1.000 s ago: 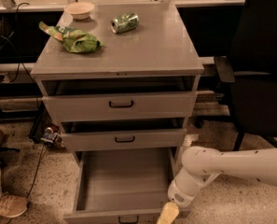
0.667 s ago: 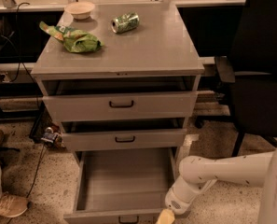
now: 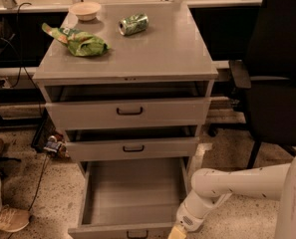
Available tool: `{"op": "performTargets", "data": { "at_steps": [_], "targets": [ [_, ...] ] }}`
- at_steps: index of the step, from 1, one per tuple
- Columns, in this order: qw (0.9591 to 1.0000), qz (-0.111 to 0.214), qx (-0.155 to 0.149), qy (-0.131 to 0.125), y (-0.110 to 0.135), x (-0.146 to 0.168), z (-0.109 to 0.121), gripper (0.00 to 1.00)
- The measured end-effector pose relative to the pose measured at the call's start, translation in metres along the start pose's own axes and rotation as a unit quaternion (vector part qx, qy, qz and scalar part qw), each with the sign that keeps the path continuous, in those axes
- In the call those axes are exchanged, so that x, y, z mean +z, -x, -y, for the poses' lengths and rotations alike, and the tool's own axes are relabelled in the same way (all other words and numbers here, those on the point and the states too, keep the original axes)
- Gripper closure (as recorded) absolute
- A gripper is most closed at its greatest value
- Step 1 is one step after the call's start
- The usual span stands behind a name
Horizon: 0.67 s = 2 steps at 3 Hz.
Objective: Close bottom drawer
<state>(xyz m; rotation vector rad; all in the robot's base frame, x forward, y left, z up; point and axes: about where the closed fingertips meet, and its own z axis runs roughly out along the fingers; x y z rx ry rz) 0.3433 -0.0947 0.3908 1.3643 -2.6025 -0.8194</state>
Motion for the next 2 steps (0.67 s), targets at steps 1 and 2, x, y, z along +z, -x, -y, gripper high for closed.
{"op": "performTargets", "data": {
  "at_steps": [1,2],
  "targets": [
    [1.0000,-0.002,0.002,-0.001,-0.001,0.003,0.000,0.87],
    [0.9997,0.002,0.022,0.013,-0.007,0.052,0.021,1.00]
  ]
}}
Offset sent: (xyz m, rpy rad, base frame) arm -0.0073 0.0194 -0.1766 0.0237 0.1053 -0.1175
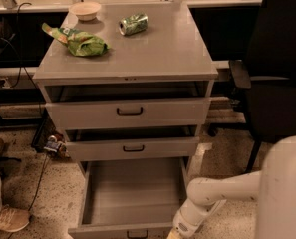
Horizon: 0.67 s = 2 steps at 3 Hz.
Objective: Close bottom drawer
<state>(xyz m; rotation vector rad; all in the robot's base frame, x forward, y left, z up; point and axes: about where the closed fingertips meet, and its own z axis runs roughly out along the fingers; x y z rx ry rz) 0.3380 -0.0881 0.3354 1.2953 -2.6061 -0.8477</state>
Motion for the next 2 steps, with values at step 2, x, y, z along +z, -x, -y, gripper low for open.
{"op": "performTargets", "data": {
  "at_steps": [2],
  "targets": [
    [0.9982,0.008,0.055,0.025,-0.014,0.137,0.064,1.00]
  ]
}}
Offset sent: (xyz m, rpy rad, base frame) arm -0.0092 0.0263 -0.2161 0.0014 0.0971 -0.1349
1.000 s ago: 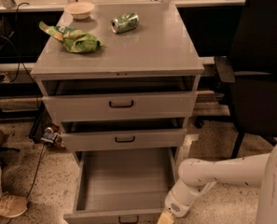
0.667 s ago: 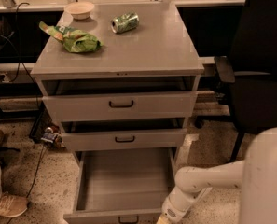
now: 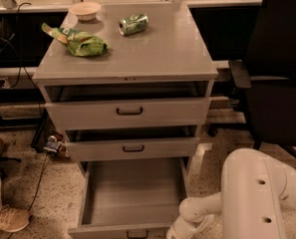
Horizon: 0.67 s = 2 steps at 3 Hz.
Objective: Close bottom drawer
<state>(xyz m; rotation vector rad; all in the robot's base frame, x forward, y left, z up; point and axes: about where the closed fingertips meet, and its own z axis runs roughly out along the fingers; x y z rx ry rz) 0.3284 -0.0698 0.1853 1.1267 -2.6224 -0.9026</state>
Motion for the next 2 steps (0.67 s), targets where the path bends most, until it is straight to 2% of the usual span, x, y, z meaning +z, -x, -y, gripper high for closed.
{"op": "performTargets", "data": {
  "at_steps": [1,2],
  "targets": [
    [0.9995,0.018,0.011,-0.024,0.010,0.025,0.028,1.00],
    [0.9968,0.052,0.014,-0.059,0.026,0.024,0.051,1.00]
  ]
}}
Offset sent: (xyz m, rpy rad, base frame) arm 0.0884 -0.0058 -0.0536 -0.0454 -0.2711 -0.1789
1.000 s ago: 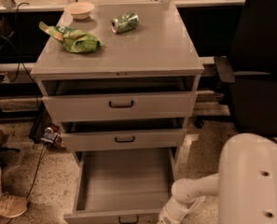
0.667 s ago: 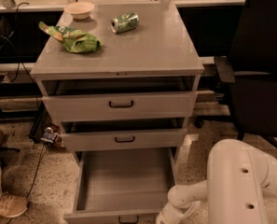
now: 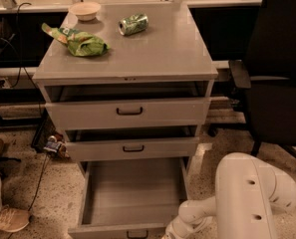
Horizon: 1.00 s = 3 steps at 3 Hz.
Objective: Close bottom drawer
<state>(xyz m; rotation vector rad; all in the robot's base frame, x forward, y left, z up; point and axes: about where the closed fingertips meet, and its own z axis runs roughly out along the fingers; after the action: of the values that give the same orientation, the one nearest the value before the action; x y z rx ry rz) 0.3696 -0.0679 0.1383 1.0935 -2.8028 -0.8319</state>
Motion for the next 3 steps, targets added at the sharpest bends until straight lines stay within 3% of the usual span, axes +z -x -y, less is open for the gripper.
{"op": "performTargets", "data": {
  "at_steps": [1,2,3],
  "targets": [
    [0.9986,0.039,-0.002,-0.036,0.019,-0.011,0.018,1.00],
    [0.9986,0.039,-0.002,-0.036,0.019,-0.011,0.018,1.00],
    [0.9954,0.075,-0.036,-0.048,0.044,-0.006,0.028,1.00]
  ]
}}
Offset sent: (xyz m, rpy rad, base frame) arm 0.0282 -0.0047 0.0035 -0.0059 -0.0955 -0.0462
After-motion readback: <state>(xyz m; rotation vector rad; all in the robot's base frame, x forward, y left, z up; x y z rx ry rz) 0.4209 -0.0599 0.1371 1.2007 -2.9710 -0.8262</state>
